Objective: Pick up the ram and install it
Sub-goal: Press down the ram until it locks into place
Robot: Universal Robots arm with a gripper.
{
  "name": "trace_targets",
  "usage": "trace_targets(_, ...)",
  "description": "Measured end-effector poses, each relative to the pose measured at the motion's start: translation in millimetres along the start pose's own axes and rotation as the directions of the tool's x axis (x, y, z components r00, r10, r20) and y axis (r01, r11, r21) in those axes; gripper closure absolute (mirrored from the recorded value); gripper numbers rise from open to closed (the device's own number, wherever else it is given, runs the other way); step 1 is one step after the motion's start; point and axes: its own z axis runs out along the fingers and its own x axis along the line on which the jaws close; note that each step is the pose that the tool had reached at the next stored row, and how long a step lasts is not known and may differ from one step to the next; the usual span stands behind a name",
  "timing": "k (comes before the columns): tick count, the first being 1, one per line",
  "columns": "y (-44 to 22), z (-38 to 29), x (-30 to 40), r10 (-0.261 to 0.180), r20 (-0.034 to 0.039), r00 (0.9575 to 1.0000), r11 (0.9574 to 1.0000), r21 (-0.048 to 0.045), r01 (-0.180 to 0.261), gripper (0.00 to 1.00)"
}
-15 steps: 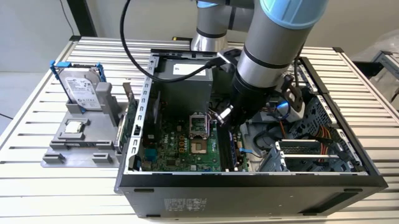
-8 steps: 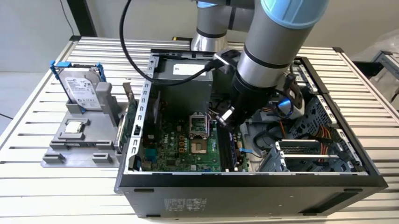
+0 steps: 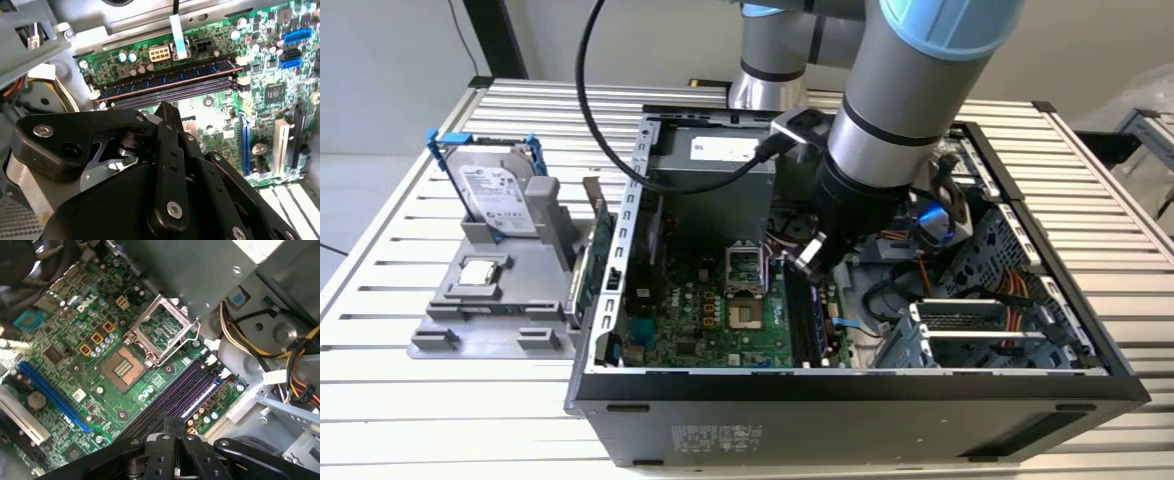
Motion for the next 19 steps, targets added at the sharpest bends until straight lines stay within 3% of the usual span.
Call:
trace_targets(5, 0.0, 0.0, 0.0, -0.071, -0.0056, 0.9974, 0.9974, 0.0000, 0.071, 1.00)
trace_targets(10, -0.3, 0.0, -0.3, -0.133, -0.0101, 0.9911, 0.9911, -0.0006, 0.133, 1.00)
trace_targets(15, -1.5, -0.1, -1.5, -0.191, -0.0143, 0.9814, 0.9815, -0.0015, 0.191, 1.00)
trace_targets(19, -2.3, -0.1, -2.3, -0.239, -0.0177, 0.9708, 0.9710, -0.0024, 0.239, 1.00)
